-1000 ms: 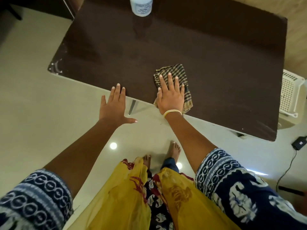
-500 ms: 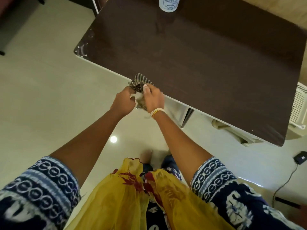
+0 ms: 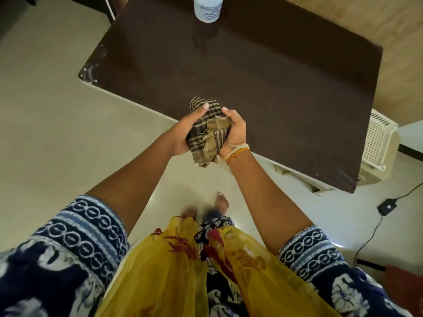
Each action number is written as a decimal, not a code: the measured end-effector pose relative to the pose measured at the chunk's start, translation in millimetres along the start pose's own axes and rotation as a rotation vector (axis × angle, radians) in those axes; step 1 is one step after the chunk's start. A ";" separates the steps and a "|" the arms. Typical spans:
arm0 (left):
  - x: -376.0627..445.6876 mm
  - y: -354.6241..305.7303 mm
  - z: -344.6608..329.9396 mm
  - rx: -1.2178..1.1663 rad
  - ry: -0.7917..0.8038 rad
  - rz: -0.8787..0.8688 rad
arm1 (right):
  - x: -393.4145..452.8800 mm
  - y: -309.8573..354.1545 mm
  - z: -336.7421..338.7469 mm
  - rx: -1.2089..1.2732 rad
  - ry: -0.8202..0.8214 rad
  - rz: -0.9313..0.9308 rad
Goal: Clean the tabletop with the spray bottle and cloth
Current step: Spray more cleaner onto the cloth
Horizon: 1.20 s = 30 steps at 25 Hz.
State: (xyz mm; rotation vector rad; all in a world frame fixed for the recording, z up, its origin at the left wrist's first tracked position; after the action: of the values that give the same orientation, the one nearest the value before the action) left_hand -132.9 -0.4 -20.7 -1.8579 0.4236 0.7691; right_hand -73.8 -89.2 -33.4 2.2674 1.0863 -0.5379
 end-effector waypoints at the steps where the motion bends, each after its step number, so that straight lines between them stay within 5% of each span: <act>1: 4.0 -7.6 -11.2 -0.074 0.019 -0.007 | 0.4 9.6 -2.7 -0.017 0.002 -0.009; 5: 23.0 -40.3 -34.8 -0.207 -0.058 -0.028 | 13.5 49.4 -13.6 -0.171 -0.063 -0.035; 9: 41.4 -77.5 -38.4 -0.297 -0.150 -0.083 | 47.4 113.2 -26.7 -0.873 -0.316 0.258; 12: 48.2 -97.1 -21.8 -0.363 -0.214 -0.108 | 60.4 132.0 -40.6 -1.282 -0.316 0.376; 17: 70.9 -125.5 37.4 -0.439 -0.270 -0.107 | 123.9 130.6 -79.6 -1.180 -0.285 0.322; 21: 96.3 -161.6 99.2 -0.455 -0.305 -0.074 | 186.9 142.9 -149.4 -1.179 -0.222 0.482; 30: 156.0 -232.2 169.1 -0.434 -0.218 -0.073 | 295.3 168.5 -217.9 -1.181 -0.099 0.527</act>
State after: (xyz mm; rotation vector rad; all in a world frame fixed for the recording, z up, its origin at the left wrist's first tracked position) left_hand 68.7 256.7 -10.9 -2.1424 0.0478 1.0633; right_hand 259.6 132.8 17.5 1.3289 0.4639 0.2025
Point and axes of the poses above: each hand's wrist, its own x-axis towards the middle knuckle, its own z-axis out of the back of the hand, y = z × x, the point moved 5 cm from there along x, towards the middle knuckle, and after that the axes turned 14 degrees about x, right-handed, at the moved point
